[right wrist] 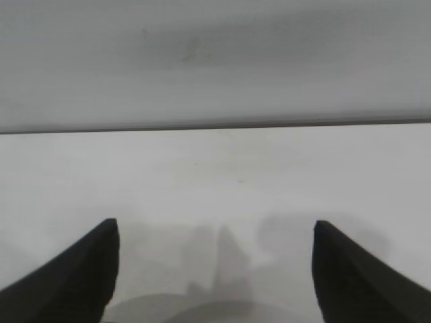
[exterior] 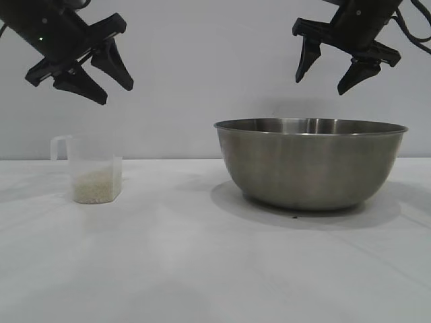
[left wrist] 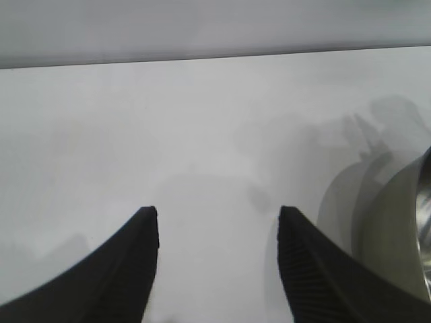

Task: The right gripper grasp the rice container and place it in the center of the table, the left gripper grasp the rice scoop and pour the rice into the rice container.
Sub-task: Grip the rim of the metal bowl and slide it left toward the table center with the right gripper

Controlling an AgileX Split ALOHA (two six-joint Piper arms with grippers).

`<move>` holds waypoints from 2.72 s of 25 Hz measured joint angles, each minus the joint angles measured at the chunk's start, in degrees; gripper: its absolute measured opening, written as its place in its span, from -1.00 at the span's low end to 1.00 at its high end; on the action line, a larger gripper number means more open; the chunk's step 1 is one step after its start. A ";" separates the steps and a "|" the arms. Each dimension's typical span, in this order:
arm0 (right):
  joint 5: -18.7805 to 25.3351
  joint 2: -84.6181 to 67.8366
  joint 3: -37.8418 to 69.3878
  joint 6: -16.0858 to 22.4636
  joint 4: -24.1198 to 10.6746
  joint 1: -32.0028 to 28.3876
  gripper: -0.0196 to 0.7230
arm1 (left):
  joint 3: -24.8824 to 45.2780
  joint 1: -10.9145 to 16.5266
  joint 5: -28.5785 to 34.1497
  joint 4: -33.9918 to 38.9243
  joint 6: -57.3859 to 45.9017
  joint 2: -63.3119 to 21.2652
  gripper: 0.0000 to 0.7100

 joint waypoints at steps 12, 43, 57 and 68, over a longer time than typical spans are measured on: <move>0.99 0.00 0.00 0.00 -1.33 0.00 0.41 | 0.00 0.00 0.04 0.00 0.00 0.00 0.09; 38.12 -2.92 -0.26 0.10 -10.94 -2.59 0.41 | 0.00 0.00 0.26 0.00 -0.23 0.00 0.09; 35.99 6.23 -0.30 0.10 -5.96 -2.59 0.17 | 0.00 0.00 0.29 0.00 -0.28 0.00 0.09; 36.95 7.47 -0.39 -0.63 -5.21 -2.59 -0.95 | 0.00 0.00 0.29 0.00 -0.28 0.00 0.09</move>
